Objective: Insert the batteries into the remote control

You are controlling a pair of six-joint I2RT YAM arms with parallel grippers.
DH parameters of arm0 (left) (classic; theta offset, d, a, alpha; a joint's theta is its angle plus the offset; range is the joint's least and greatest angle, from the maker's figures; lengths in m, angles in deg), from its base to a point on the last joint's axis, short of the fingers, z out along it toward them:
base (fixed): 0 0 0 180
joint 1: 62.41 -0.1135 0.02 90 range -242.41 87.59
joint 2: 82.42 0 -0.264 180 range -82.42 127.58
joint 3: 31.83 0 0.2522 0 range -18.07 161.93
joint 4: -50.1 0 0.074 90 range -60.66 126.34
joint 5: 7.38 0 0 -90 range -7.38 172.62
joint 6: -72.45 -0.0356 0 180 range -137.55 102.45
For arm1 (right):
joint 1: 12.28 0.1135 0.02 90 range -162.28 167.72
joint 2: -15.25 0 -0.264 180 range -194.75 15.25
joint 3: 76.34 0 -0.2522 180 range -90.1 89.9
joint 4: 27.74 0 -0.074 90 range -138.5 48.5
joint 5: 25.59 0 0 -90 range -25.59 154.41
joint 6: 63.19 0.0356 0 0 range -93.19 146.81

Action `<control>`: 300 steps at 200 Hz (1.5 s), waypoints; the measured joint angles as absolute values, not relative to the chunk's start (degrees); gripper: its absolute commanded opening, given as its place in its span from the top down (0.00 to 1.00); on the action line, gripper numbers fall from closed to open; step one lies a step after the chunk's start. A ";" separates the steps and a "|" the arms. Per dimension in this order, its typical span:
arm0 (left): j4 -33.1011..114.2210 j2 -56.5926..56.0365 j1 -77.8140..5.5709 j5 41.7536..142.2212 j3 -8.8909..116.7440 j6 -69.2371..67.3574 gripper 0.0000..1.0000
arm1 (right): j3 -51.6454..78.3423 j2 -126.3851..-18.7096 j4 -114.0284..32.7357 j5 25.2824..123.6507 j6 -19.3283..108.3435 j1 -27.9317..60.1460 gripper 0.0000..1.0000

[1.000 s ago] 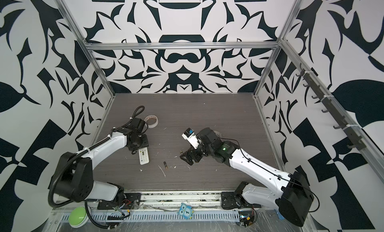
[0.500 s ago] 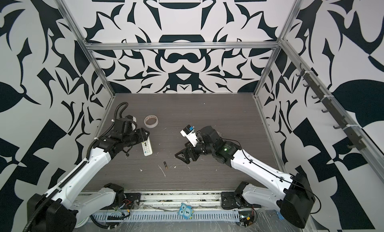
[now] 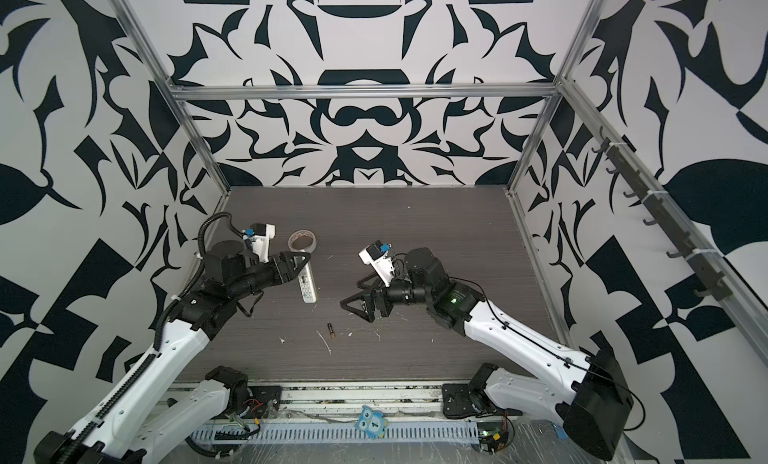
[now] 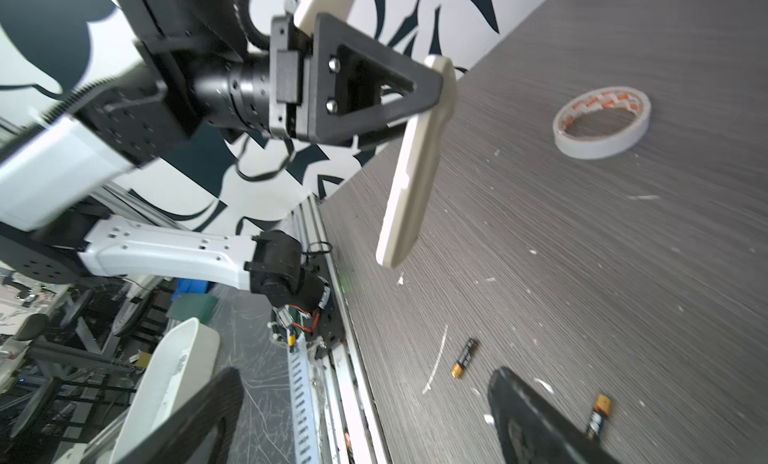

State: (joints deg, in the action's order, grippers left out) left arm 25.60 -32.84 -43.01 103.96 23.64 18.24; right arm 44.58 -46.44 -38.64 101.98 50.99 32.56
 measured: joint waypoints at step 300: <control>58.36 -31.33 -35.98 121.53 22.77 30.46 0.73 | 45.32 -51.79 -14.75 109.84 68.50 32.56 0.07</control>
